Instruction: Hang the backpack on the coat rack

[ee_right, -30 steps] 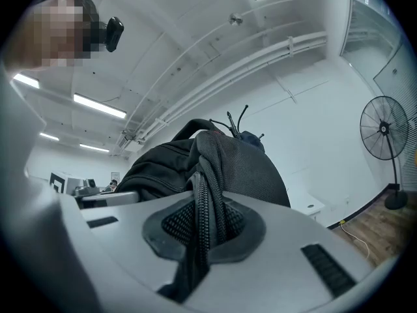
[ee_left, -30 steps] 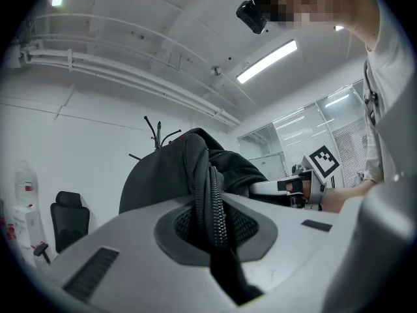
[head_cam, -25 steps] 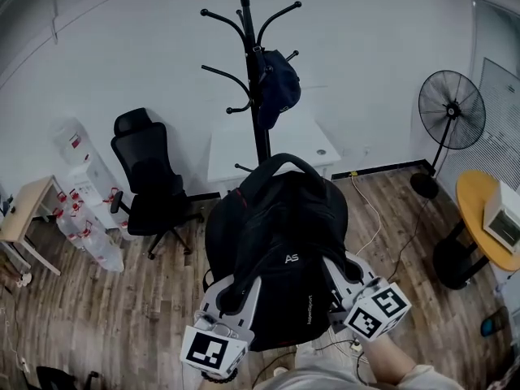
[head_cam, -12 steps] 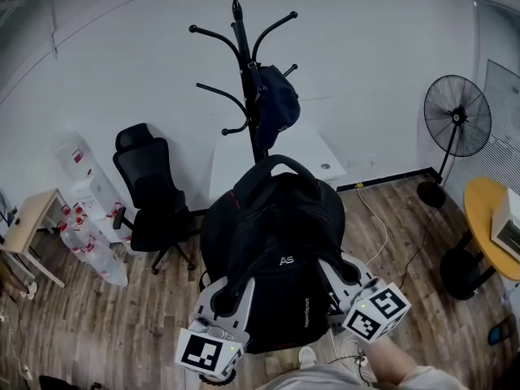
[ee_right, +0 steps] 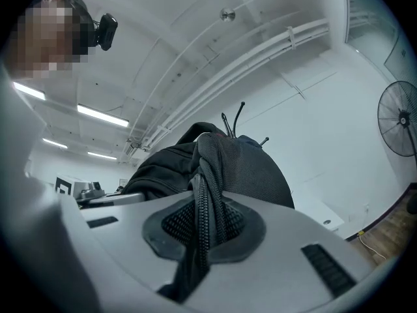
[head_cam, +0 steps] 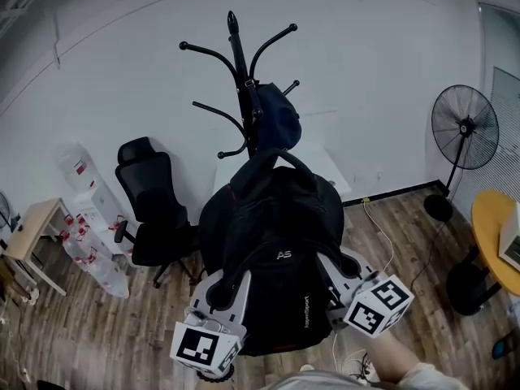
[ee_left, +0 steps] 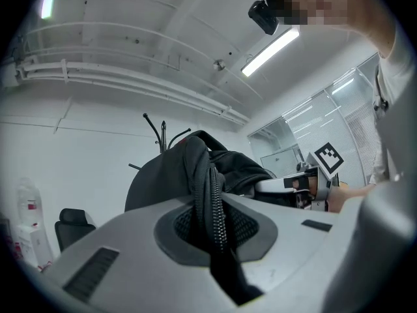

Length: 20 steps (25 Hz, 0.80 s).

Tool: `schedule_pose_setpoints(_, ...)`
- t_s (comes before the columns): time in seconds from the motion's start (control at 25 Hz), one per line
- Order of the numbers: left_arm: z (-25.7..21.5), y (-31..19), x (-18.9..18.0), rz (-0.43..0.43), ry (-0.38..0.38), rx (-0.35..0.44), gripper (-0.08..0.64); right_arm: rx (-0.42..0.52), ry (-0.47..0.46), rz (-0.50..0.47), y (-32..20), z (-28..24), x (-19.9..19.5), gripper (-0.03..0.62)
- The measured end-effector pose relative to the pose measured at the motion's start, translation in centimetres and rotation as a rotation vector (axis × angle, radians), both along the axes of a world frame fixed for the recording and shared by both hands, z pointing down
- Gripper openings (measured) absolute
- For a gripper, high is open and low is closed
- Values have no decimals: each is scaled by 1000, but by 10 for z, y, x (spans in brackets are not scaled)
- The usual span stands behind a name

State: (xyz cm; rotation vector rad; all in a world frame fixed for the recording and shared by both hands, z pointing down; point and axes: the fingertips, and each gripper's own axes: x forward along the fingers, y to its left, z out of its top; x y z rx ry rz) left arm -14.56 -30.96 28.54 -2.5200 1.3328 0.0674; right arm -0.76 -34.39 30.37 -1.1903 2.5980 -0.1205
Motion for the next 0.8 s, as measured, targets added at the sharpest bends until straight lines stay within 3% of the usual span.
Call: schedule_pose_setpoints(0.8, -55, -133, 1, -164, 49, -14, 32, -3, -41, -34, -145, -58, 1, 34)
